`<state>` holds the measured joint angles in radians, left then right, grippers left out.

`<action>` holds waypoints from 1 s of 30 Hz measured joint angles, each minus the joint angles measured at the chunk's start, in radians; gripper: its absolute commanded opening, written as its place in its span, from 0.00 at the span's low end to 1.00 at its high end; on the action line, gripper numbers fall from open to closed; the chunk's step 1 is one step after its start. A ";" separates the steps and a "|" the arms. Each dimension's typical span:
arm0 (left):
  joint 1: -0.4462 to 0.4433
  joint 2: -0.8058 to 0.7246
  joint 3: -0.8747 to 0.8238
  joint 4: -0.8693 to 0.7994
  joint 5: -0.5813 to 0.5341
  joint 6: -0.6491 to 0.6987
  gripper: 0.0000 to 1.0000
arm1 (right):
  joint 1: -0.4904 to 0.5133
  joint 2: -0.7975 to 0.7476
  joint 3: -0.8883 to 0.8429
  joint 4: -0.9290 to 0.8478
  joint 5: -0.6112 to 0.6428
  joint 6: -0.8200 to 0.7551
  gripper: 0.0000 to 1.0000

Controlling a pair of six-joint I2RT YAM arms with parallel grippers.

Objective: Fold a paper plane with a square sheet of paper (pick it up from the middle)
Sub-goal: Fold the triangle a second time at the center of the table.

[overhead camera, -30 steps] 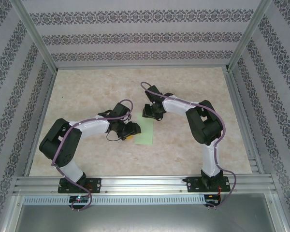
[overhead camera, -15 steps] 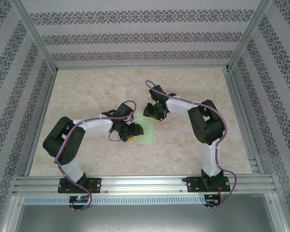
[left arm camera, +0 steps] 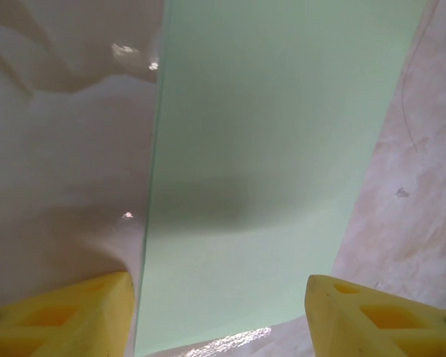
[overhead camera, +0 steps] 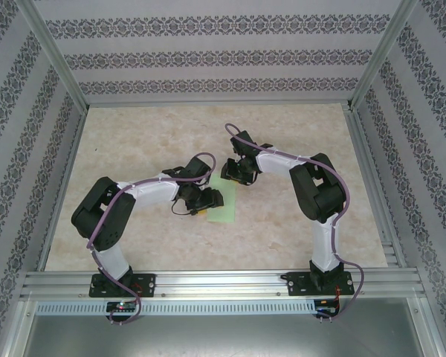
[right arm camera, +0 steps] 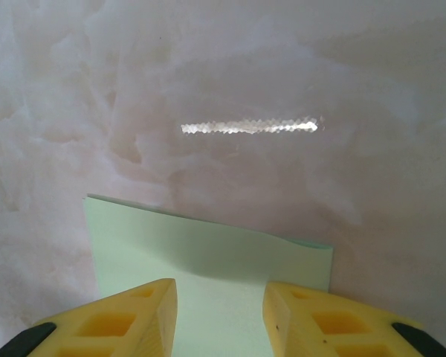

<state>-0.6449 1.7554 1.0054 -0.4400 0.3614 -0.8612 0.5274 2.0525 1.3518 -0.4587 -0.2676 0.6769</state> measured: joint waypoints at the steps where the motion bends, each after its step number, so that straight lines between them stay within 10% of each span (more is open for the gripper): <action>1: 0.000 0.000 0.002 -0.001 -0.008 0.003 0.63 | 0.000 0.000 0.000 0.000 0.000 0.000 0.39; 30: -0.011 0.021 0.051 -0.024 0.013 0.053 0.63 | 0.000 0.000 0.000 0.000 0.000 0.003 0.38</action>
<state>-0.6559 1.7767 1.0561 -0.4644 0.3740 -0.8085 0.5274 2.0525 1.3514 -0.4583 -0.2680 0.6800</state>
